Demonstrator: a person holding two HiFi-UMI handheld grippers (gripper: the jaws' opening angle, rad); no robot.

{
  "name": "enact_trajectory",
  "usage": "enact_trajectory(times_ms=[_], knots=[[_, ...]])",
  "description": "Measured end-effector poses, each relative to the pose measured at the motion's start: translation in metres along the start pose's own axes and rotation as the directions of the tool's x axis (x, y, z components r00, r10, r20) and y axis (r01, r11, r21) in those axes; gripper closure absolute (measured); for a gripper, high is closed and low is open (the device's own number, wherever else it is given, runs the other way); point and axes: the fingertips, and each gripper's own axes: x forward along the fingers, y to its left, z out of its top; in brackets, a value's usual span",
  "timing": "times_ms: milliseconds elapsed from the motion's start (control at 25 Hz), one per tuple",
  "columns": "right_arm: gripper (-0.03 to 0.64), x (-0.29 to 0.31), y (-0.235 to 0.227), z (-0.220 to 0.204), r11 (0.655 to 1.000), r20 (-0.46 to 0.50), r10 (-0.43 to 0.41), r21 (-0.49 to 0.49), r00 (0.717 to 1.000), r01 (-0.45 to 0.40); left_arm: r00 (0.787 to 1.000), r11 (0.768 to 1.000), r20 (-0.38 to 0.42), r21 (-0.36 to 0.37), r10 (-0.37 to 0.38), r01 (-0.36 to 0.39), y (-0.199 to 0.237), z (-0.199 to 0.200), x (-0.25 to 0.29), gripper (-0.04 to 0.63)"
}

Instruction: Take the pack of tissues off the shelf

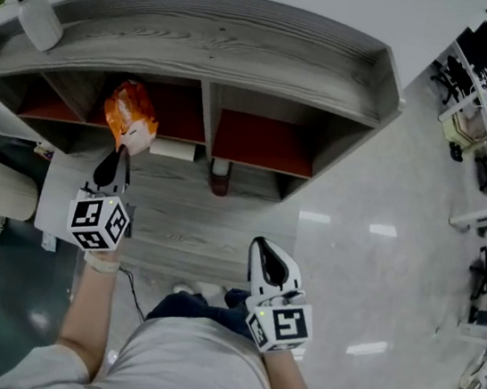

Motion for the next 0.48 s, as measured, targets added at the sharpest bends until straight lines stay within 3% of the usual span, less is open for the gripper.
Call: enact_trajectory(times_ms=[240, 480], knots=[[0.598, 0.02, 0.015, 0.004, 0.993, -0.012, 0.115, -0.011, 0.993, -0.116, 0.999, 0.999, 0.01, -0.002, 0.047, -0.047, 0.012, 0.009, -0.033, 0.577], [0.598, 0.045, 0.048, 0.003, 0.964, -0.033, 0.265, -0.025, 0.964, -0.266, 0.99, 0.99, 0.008, -0.013, 0.143, -0.143, 0.033, 0.007, -0.085, 0.577]])
